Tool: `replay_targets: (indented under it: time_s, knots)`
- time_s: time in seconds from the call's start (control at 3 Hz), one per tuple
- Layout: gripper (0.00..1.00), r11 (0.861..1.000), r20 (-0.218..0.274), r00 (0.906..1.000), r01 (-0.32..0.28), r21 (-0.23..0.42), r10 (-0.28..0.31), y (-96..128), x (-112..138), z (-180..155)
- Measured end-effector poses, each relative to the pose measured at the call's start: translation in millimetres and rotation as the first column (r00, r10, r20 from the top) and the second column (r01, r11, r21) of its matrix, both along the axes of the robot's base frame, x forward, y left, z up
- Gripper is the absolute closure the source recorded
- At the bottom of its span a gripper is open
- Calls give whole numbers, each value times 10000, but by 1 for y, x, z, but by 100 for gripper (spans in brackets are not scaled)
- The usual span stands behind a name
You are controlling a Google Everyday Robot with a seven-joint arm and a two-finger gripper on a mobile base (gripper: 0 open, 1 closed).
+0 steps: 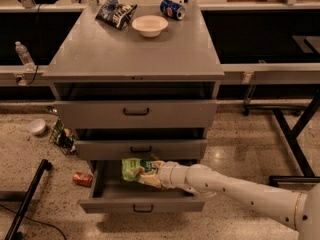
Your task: Place green rice chip bag into bottom drawer
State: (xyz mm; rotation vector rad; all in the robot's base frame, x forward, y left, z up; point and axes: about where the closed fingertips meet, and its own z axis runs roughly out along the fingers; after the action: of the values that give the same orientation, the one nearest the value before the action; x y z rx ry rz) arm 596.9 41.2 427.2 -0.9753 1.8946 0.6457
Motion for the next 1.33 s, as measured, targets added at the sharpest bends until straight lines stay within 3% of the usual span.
replay_targets:
  time_s: [0.33,0.67,1.0,1.33]
  knots:
    - [100,10000,0,10000,-1,0,1,0,0,0]
    - [100,9996,-282,9992,276,65,-274,-5,-1,-35]
    - [100,9983,-717,9965,455,360,-428,-13,8,-118]
    - [100,9978,-857,9955,457,490,-414,-13,22,-155]
